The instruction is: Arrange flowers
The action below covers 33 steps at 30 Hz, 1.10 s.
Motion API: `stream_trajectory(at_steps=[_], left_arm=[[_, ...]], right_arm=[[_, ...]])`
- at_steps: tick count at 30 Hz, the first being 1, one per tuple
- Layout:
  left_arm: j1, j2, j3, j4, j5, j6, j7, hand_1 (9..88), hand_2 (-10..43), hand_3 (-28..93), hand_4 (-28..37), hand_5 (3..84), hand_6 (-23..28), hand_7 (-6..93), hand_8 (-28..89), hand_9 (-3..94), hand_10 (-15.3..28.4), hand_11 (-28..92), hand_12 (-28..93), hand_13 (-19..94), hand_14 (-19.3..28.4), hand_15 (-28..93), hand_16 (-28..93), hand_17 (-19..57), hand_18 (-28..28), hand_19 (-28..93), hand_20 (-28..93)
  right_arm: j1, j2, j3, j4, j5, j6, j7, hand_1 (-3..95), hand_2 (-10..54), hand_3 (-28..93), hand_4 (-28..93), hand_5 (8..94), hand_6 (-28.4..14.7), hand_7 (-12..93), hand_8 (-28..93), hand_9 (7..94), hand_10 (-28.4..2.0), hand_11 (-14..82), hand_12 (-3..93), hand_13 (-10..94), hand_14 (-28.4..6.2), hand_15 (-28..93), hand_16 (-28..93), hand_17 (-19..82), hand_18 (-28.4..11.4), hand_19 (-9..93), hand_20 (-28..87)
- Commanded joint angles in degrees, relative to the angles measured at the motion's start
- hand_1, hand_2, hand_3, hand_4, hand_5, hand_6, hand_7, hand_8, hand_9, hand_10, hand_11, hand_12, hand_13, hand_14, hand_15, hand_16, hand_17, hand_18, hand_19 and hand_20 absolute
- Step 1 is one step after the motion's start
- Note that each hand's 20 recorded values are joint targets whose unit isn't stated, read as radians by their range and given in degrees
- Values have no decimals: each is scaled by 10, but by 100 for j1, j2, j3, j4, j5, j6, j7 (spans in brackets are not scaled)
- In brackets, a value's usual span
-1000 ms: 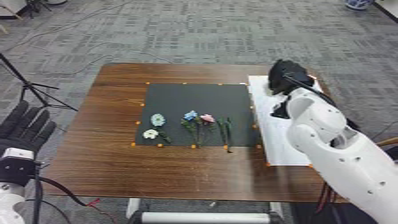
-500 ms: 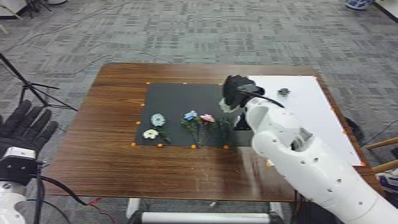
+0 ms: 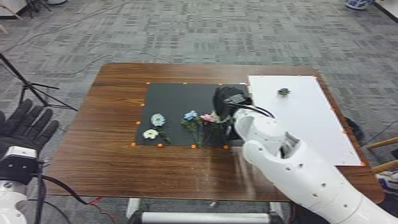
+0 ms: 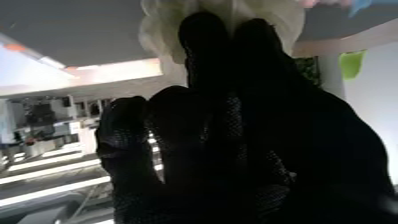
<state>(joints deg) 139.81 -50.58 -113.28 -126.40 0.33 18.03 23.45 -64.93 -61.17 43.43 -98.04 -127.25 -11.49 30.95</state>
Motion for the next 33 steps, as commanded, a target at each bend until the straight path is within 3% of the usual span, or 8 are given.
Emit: stream_trajectory(at_steps=[1,4,7,13,18,20,26,33], left_arm=[[47,-17,-46,-42,123,34,-93,304,111,682,-282,341,74,107,-71,290,128,134,129,214,126,265,-34,-44,105,232,115],[22,-27,-40,-44,106,62,-103,312,114,688,-277,340,74,107,-72,289,127,134,130,214,125,268,-35,-43,105,233,115],[-4,-29,-33,-35,100,80,-115,314,114,690,-269,340,75,109,-72,288,126,134,130,214,125,268,-37,-43,104,233,114],[9,-55,-41,-39,94,80,-110,315,114,687,-267,341,75,109,-73,286,127,134,130,213,125,269,-37,-43,104,234,114],[30,-51,-34,-57,-1,106,-38,312,116,683,-270,342,76,111,-73,287,128,136,130,213,126,269,-38,-43,105,235,114],[28,-37,-34,-48,-32,86,-23,306,120,684,-273,344,77,110,-73,289,128,137,130,213,127,270,-38,-44,104,235,114],[33,-46,-28,-49,-65,96,8,292,130,688,-282,346,78,108,-73,293,129,140,128,214,127,270,-38,-43,105,235,114],[82,-74,-33,-59,-99,94,39,286,136,688,-282,348,77,107,-72,295,130,141,127,214,128,269,-38,-44,105,236,115]], right_arm=[[-4,56,121,-153,-144,-146,-57,620,-95,697,-282,700,-23,301,81,753,-107,117,382,697,-60,661,427,376,-244,870,369],[-16,80,71,-139,-236,-29,13,585,-95,740,-283,679,-26,265,57,681,-139,197,257,681,-63,670,419,367,-247,863,374],[-56,92,105,-166,-321,-51,90,578,-95,750,-283,662,-27,247,13,645,-154,217,205,677,-65,677,408,365,-248,863,374],[-106,88,224,-210,-277,-328,183,573,-95,748,-283,658,-30,242,-37,620,-168,189,187,668,-65,687,392,365,-248,864,369],[-169,123,315,-304,-251,-366,180,569,-95,749,-283,663,-33,233,-46,613,-173,169,178,663,-67,687,385,365,-248,865,366],[-166,156,303,-332,-275,-334,175,569,-95,747,-283,686,-31,233,16,606,-178,150,169,663,-64,684,383,364,-249,865,363],[-201,161,367,-373,-182,-367,188,572,-95,737,-283,710,-22,241,45,557,-192,81,140,670,-67,685,374,366,-252,866,361],[-313,162,513,-491,-153,-588,159,588,-95,697,-283,739,-20,293,91,545,-196,68,129,677,-71,689,366,369,-253,867,360]])
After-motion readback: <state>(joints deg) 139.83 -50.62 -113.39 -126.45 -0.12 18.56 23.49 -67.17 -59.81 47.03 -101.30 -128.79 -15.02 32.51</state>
